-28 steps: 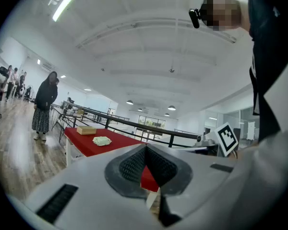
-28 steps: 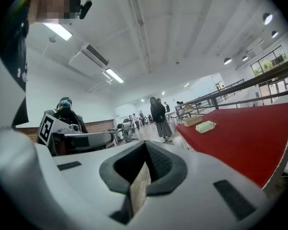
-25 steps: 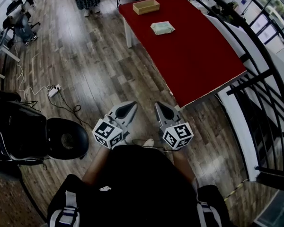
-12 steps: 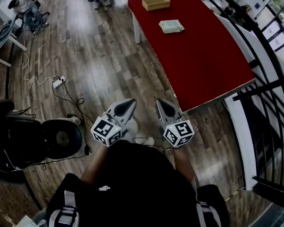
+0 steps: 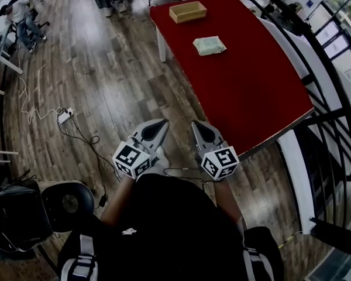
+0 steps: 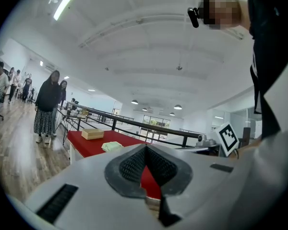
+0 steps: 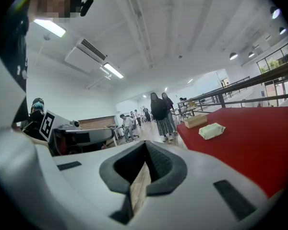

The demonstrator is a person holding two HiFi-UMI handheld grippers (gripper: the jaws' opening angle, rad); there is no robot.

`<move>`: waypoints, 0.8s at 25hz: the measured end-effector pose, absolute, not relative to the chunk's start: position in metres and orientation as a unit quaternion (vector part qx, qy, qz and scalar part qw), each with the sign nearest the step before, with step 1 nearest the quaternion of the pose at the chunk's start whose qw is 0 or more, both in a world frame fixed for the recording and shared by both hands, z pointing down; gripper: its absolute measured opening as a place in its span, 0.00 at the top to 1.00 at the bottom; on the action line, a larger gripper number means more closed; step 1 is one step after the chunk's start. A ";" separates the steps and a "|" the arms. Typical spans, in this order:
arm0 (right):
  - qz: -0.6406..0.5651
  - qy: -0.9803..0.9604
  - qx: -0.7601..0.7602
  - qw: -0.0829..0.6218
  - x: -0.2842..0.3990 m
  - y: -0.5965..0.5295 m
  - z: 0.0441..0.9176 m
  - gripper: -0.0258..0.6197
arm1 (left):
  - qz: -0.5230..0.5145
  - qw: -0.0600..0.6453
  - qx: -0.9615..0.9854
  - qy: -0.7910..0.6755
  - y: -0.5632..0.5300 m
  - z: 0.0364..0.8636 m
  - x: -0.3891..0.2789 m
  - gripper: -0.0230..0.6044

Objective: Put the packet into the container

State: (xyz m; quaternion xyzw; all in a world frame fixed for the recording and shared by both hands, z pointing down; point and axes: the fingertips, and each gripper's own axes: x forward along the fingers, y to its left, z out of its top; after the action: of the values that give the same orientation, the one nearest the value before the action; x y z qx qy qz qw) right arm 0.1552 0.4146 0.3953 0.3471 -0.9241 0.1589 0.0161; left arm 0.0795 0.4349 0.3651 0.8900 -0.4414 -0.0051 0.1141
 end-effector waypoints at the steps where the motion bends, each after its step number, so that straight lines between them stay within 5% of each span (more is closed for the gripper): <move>1: 0.158 -0.923 0.349 0.017 0.149 0.401 0.392 0.93 | -0.008 0.116 0.891 -0.438 0.422 0.362 0.074 0.96; 20: 0.163 -0.919 0.358 0.030 0.022 0.249 0.389 0.93 | -0.018 0.141 0.896 -0.420 0.273 0.371 -0.043 0.96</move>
State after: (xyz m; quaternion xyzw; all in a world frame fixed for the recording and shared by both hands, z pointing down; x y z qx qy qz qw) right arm 0.0216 0.2494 0.3893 0.3584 -0.9188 0.1628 0.0295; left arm -0.0434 0.2732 0.3712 0.8962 -0.4202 -0.0180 0.1411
